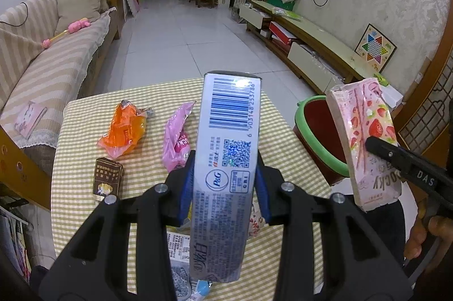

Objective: Collect trash
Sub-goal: 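Carry the white box and pink snack bag toward the red bin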

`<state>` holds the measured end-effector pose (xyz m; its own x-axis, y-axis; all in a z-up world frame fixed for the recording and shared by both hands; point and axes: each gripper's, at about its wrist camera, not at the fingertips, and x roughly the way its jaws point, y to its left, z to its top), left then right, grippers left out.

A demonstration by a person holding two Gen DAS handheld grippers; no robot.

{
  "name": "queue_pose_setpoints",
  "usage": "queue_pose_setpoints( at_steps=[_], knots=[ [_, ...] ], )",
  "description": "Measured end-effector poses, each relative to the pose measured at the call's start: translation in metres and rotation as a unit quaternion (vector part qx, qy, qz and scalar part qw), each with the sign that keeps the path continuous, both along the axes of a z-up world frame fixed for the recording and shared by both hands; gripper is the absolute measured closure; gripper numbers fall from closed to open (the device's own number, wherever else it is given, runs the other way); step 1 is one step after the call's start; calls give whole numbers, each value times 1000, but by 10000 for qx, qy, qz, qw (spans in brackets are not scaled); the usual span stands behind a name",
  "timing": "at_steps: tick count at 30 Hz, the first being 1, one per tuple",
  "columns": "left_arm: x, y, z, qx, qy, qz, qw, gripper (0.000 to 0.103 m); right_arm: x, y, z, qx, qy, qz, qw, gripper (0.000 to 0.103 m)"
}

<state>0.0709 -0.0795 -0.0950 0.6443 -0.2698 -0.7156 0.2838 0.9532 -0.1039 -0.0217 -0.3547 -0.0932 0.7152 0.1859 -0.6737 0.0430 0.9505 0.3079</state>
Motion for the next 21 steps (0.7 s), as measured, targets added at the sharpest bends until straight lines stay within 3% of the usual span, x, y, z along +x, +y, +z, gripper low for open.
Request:
queue_pose_setpoints(
  at_steps=[11,21],
  knots=[
    [5,-28,-6,12,-11,-305,9995,67,-7,-30,4,-27,-122,-368,9992,73],
    [28,-91,-8,-86,38,-812,9967,67,-6,-83,2,8,-189,-831,9964,73]
  ],
)
